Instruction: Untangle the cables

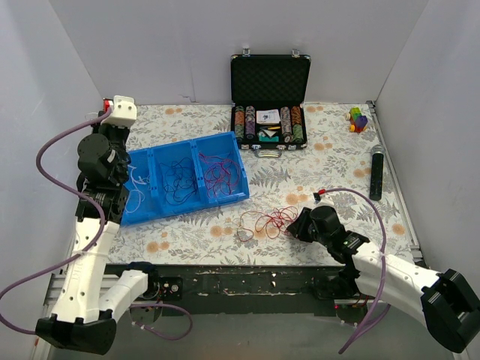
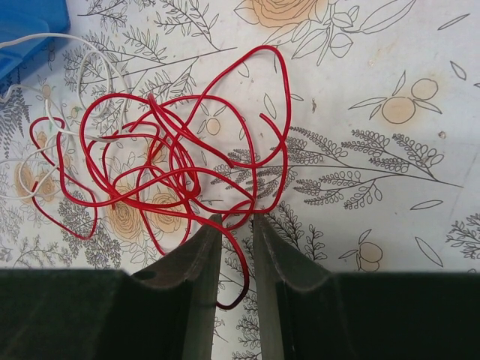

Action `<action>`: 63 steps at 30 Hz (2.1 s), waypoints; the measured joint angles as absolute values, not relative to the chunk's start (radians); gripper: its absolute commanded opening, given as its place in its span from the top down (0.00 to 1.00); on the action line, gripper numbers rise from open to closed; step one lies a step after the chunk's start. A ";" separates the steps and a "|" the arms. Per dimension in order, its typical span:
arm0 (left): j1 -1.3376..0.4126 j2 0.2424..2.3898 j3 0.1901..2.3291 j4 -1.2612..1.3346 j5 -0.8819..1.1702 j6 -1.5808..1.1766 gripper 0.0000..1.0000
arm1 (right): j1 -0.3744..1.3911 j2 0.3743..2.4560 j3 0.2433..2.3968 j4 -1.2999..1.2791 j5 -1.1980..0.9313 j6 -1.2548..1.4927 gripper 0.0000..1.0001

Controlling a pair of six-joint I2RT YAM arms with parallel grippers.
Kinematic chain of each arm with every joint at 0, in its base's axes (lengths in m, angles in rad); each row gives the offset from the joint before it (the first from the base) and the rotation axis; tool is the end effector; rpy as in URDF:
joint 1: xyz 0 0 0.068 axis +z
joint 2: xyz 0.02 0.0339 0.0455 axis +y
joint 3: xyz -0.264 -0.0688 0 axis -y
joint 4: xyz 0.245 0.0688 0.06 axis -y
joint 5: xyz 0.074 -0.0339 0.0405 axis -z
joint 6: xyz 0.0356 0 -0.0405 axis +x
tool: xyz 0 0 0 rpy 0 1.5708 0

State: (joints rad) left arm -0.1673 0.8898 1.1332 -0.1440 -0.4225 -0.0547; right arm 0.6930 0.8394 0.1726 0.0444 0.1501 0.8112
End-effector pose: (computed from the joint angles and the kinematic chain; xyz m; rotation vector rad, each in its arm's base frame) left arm 0.1829 -0.0161 0.4465 -0.2599 1.4586 0.1308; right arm 0.1281 0.0994 0.1419 0.2213 2.2583 0.6706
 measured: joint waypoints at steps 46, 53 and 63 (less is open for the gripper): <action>0.139 1.032 0.633 -0.278 0.015 -0.261 0.86 | 0.693 0.789 0.166 -0.004 0.148 0.810 0.69; 0.141 1.104 0.658 -0.275 0.002 -0.288 0.34 | 0.693 0.785 0.166 -0.009 0.150 0.810 0.68; 0.123 0.969 0.969 -0.418 0.282 -0.215 0.14 | 0.693 0.798 0.166 0.004 0.149 0.812 0.68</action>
